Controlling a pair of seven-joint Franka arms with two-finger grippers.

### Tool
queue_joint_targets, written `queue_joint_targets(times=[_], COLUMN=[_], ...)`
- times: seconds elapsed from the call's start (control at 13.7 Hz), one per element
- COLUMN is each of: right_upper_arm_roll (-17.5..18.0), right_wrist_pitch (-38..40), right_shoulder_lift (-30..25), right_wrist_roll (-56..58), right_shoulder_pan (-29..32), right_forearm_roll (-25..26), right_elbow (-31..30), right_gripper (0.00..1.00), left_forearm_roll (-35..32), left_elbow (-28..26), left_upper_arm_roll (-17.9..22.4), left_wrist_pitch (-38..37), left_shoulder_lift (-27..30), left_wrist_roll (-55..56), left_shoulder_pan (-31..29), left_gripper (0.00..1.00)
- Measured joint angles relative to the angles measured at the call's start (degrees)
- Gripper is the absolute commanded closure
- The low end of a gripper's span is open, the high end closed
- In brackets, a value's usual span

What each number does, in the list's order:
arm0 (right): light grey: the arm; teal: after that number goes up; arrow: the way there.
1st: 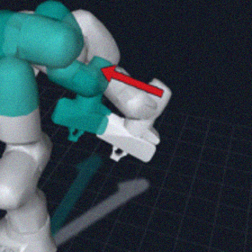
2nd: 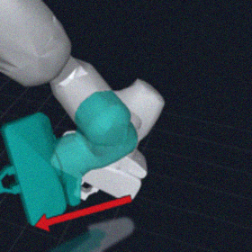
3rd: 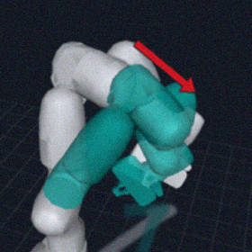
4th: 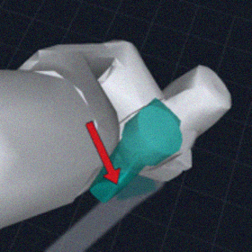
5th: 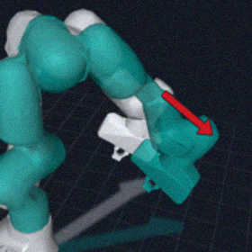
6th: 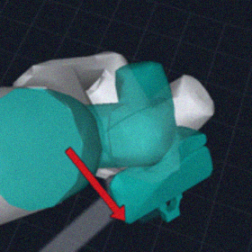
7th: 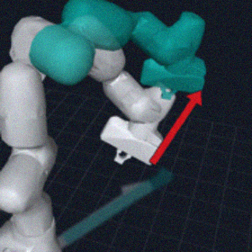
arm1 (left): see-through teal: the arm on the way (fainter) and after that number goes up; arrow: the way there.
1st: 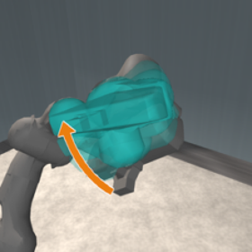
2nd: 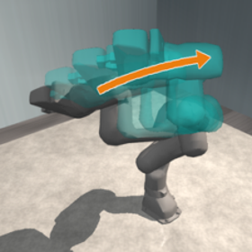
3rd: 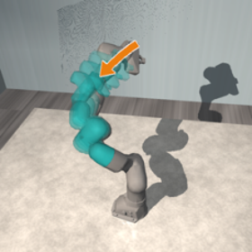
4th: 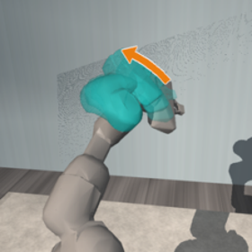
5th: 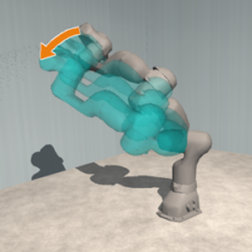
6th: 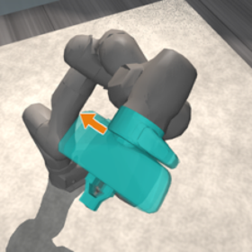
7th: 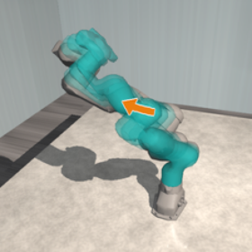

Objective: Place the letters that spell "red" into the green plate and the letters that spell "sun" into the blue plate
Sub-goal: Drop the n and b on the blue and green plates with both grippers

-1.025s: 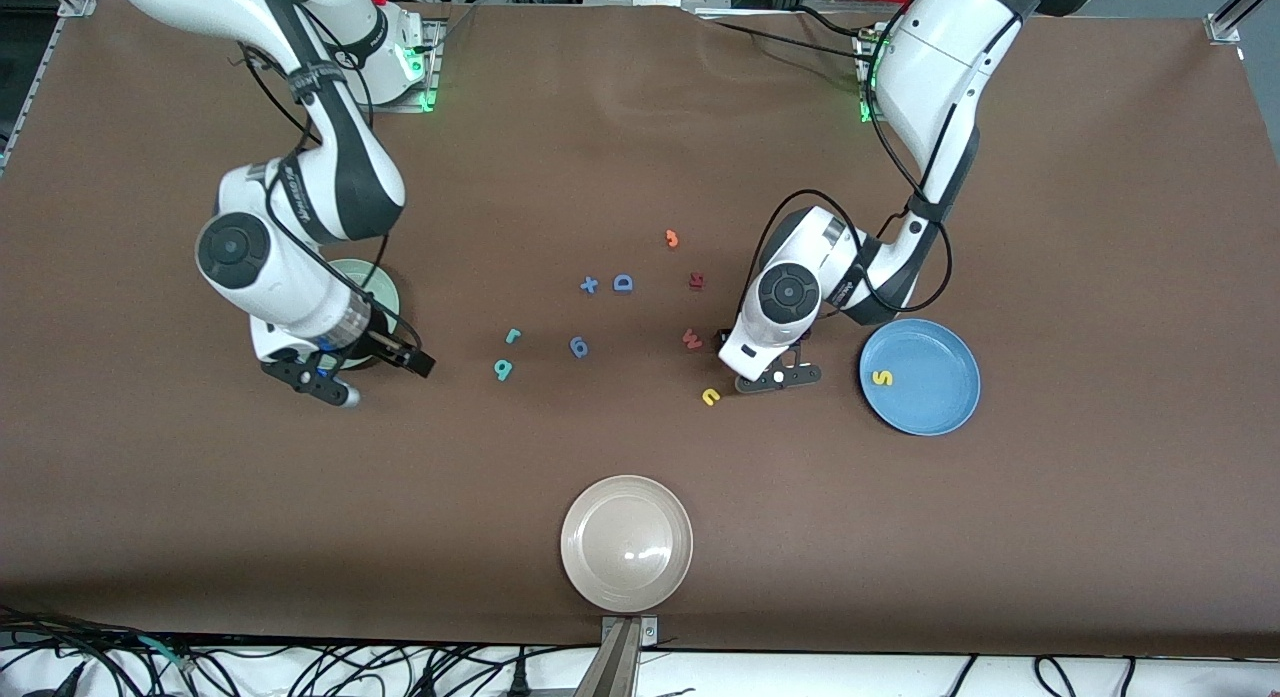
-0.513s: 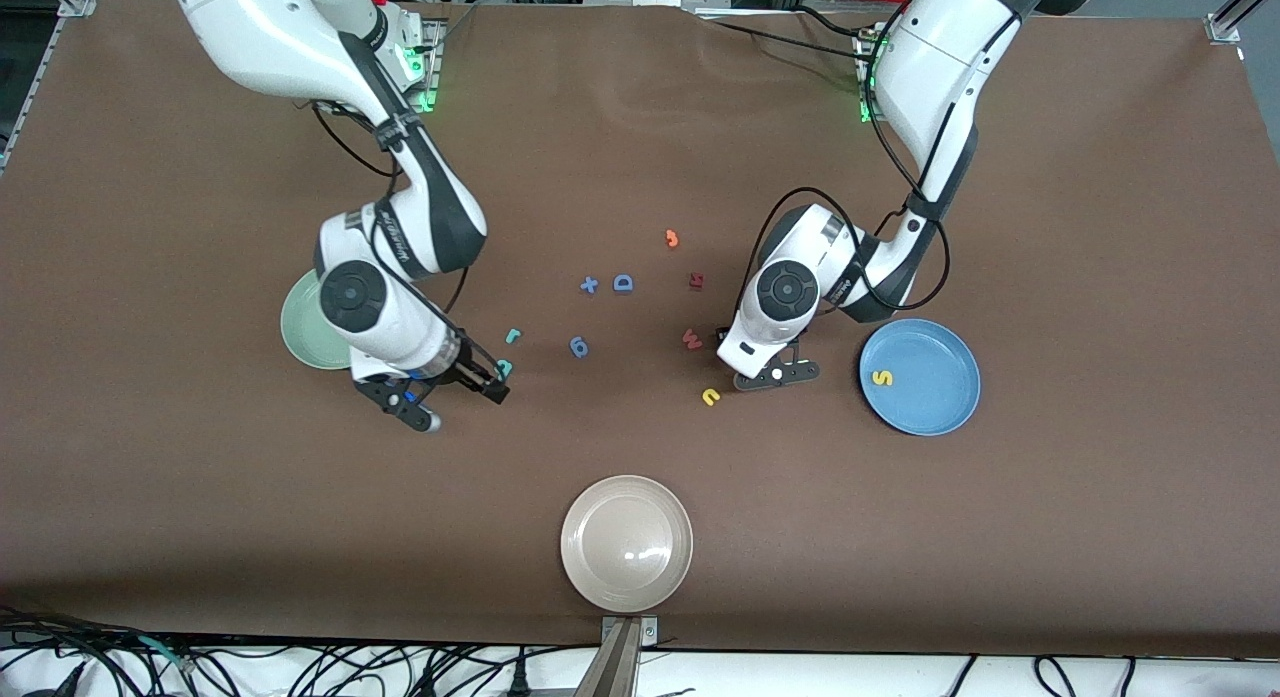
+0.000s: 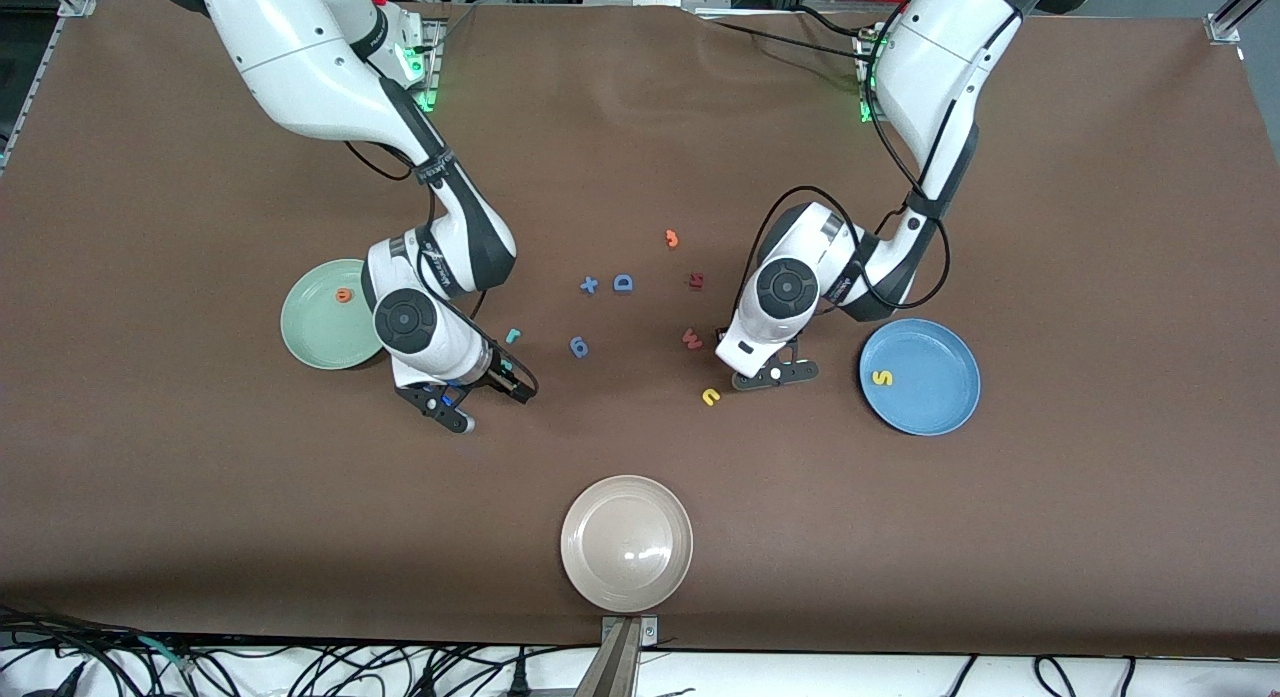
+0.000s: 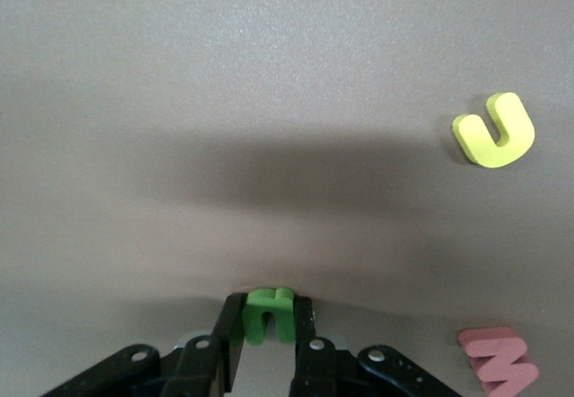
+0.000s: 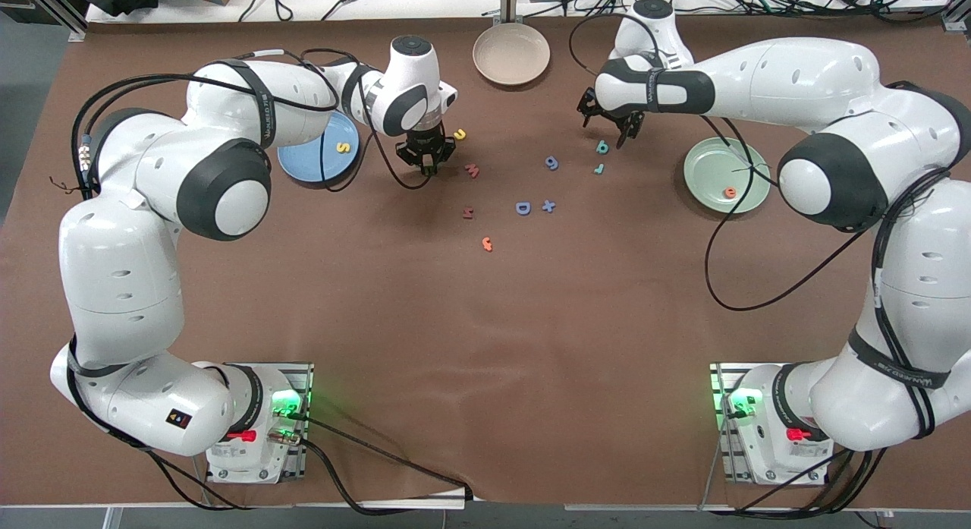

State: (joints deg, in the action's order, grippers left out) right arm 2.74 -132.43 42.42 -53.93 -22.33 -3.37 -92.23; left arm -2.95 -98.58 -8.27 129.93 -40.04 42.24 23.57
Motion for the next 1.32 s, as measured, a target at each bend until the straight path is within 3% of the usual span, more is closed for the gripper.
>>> queue_joint_targets(times=[0.22, 0.37, 0.51, 0.66, 0.95, 1.17, 1.32], right_upper_arm_roll=[0.00, 0.00, 0.00, 0.00, 0.02, 0.03, 0.03], right_wrist_pitch=[-0.02, -0.02, -0.04, -0.07, -0.37, -0.43, -0.43], right_shoulder_lift=[0.93, 0.92, 0.82, 0.73, 0.51, 0.39, 0.35], right_wrist_roll=[0.00, 0.00, -0.24, -0.30, -0.38, -0.38, -0.38], right_shoulder_pan=[-0.32, -0.40, -0.41, -0.41, -0.44, -0.48, -0.49], right_forearm_roll=[0.00, 0.00, 0.00, 0.00, -0.01, -0.01, -0.01], right_elbow=[-0.78, -1.18, -1.18, -1.17, -1.12, -1.07, -1.07], right_gripper=[0.06, 0.20, 0.34, 0.36, 0.63, 0.97, 1.00], left_forearm_roll=[0.00, -0.01, -0.01, -0.01, -0.02, -0.02, -0.02], left_elbow=[0.07, 0.71, 2.69, 5.06, 6.25, 5.76, 5.48], left_upper_arm_roll=[0.06, 0.23, 0.41, 0.49, 0.80, 0.91, 0.93], left_wrist_pitch=[-0.14, -2.37, -8.53, -14.93, -20.89, -21.55, -21.77], left_shoulder_lift=[0.06, 0.84, 2.56, 4.38, 6.28, 6.17, 5.72], left_wrist_roll=[0.00, -0.83, -5.98, -11.75, -24.55, -35.33, -40.79], left_shoulder_pan=[-0.11, -0.82, -2.92, -5.82, -11.21, -16.86, -19.72], left_gripper=[0.89, 0.89, 0.89, 0.89, 0.88, 0.87, 0.87])
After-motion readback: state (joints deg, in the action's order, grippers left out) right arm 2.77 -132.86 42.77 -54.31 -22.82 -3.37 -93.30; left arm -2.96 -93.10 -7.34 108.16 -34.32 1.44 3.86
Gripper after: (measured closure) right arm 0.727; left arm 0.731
